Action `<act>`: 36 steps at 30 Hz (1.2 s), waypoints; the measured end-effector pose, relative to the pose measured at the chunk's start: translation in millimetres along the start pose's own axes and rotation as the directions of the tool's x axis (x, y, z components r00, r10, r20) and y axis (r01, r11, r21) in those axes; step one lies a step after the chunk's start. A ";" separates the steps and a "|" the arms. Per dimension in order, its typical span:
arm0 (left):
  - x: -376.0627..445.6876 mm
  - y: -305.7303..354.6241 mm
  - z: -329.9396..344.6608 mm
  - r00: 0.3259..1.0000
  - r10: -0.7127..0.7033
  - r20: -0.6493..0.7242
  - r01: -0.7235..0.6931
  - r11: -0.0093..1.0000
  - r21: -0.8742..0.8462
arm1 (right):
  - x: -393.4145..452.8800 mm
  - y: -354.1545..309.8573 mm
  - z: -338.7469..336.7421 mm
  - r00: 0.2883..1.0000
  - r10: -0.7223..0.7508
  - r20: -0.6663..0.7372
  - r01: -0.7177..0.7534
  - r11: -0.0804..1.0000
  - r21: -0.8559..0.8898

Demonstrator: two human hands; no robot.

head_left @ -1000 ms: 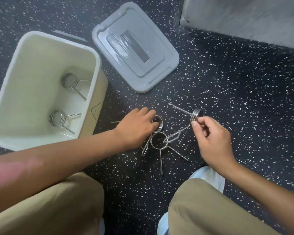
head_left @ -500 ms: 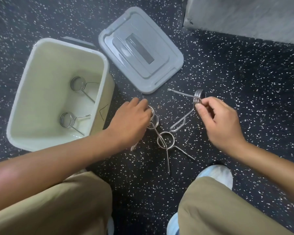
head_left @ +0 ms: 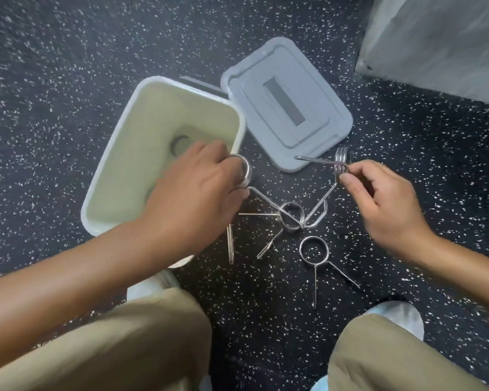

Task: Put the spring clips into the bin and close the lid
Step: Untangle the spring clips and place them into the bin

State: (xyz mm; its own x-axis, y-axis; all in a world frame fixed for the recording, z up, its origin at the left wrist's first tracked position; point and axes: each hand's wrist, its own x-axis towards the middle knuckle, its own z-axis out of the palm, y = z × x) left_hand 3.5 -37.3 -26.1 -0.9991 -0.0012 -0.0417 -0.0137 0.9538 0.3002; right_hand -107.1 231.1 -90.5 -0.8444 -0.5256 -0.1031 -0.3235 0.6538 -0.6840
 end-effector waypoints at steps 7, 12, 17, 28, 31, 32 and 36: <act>-22.0 -48.9 -20.8 0.983 -0.181 0.000 0.181 0.983 -0.002 | 10.3 -21.2 10.3 0.997 -0.048 0.062 0.052 0.996 -0.068; -32.8 -85.5 -12.6 0.957 -0.290 0.011 0.288 0.953 0.098 | 18.3 -35.0 22.4 0.994 -0.053 0.096 0.062 0.994 -0.092; -35.7 -110.3 10.2 0.910 -0.409 0.073 0.397 0.908 0.136 | 23.6 -43.9 34.7 0.993 -0.058 0.107 0.069 0.993 -0.097; -32.2 -128.4 73.3 0.792 -0.507 0.340 0.396 0.851 0.346 | 23.5 -54.6 41.7 0.986 -0.092 0.138 0.103 0.992 -0.077; -30.6 -129.0 75.9 0.763 -0.540 0.357 0.419 0.832 0.364 | 25.6 -58.5 40.6 0.989 -0.091 0.118 0.102 0.990 -0.095; -29.7 -128.8 75.9 0.759 -0.543 0.359 0.417 0.829 0.373 | 27.4 -60.5 39.6 0.990 -0.090 0.108 0.101 0.990 -0.102; -27.5 -128.9 74.8 0.757 -0.536 0.372 0.401 0.832 0.383 | 39.8 -76.0 31.2 0.988 -0.126 0.094 0.137 0.983 -0.125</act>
State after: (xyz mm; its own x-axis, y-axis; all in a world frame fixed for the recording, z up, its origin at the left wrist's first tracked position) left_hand 35.7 -137.8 -135.0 -0.7348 -0.4007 -0.5473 -0.3971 0.9082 -0.1318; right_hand -102.9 143.6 -65.1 -0.7534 -0.6522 -0.0835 -0.4869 0.6387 -0.5958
